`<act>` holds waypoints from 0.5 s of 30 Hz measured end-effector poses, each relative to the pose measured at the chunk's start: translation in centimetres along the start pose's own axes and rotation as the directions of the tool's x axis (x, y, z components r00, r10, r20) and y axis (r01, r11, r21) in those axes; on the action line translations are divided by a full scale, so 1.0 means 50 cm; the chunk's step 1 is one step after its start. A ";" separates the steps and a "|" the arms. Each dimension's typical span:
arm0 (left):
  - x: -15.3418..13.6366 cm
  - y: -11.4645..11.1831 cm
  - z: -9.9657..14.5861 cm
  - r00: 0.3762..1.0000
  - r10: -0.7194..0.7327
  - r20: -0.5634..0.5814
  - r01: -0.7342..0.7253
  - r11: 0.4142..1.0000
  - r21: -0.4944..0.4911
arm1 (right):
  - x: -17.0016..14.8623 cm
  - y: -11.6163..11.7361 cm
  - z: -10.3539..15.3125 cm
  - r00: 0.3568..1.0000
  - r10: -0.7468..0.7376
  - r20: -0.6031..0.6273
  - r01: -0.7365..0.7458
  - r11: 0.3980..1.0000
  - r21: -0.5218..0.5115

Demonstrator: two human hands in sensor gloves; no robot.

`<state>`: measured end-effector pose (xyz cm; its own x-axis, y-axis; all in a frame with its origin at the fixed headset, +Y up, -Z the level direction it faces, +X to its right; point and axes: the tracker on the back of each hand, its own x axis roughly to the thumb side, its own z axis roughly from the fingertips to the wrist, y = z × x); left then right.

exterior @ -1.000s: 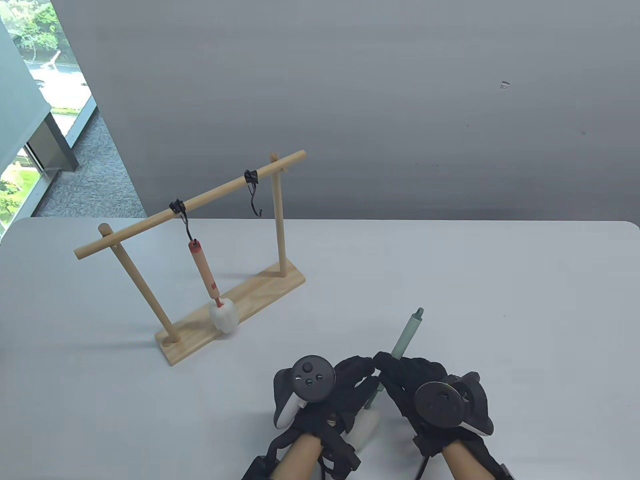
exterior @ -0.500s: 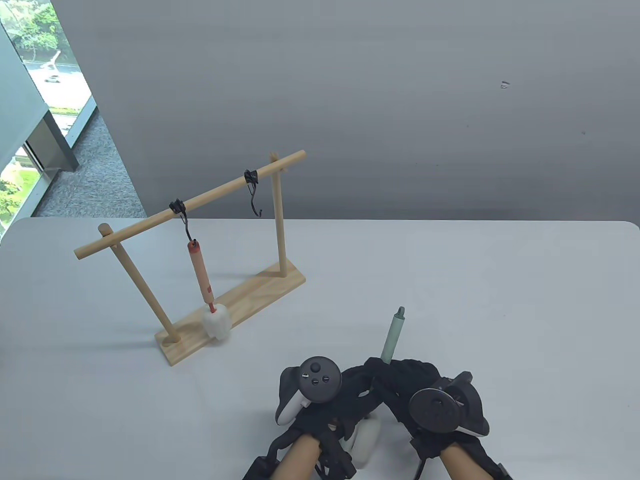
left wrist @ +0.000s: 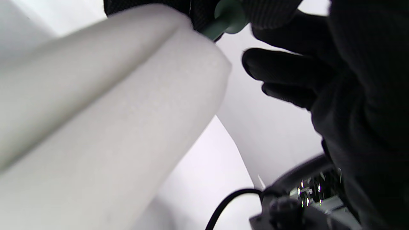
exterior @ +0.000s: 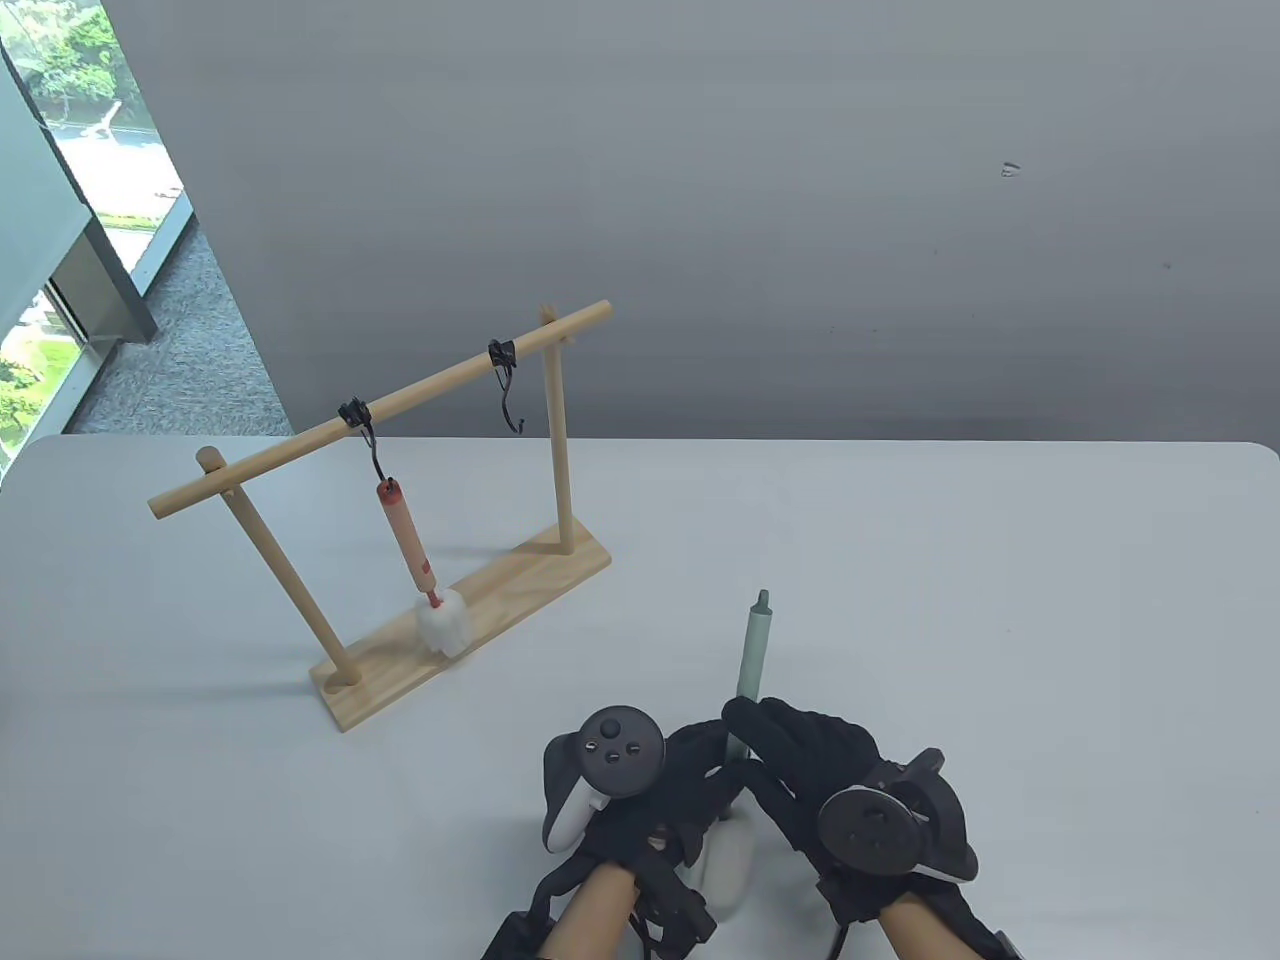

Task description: Hook cup brush handle onto s-hook

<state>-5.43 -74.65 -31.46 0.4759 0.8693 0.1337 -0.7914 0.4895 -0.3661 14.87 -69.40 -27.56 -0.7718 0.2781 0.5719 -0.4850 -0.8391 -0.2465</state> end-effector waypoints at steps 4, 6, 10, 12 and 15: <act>-0.007 0.047 -0.008 0.999 0.031 -0.019 -0.030 0.997 0.076 | -0.012 -0.018 0.007 0.998 -0.051 -0.027 0.048 0.993 -0.111; -0.012 0.075 -0.008 0.998 0.066 -0.020 -0.063 0.992 0.110 | -0.020 -0.023 0.011 0.996 -0.077 -0.040 0.070 0.987 -0.147; -0.023 0.130 -0.008 0.979 0.205 -0.012 -0.199 0.963 0.181 | -0.034 -0.024 0.013 0.992 -0.113 -0.060 0.103 0.982 -0.158; -0.027 0.157 -0.006 0.961 0.277 0.002 -0.272 0.941 0.203 | -0.038 -0.023 0.014 0.991 -0.113 -0.066 0.102 0.983 -0.154; -0.026 0.195 -0.004 0.934 0.355 0.038 -0.354 0.911 0.210 | -0.036 -0.019 0.012 0.993 -0.107 -0.057 0.098 0.985 -0.141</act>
<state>-13.69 -71.02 -35.39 0.1495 0.9883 0.0299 -0.9703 0.1524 -0.1878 16.96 -69.37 -27.89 -0.7374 0.3926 0.5497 -0.6116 -0.7334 -0.2967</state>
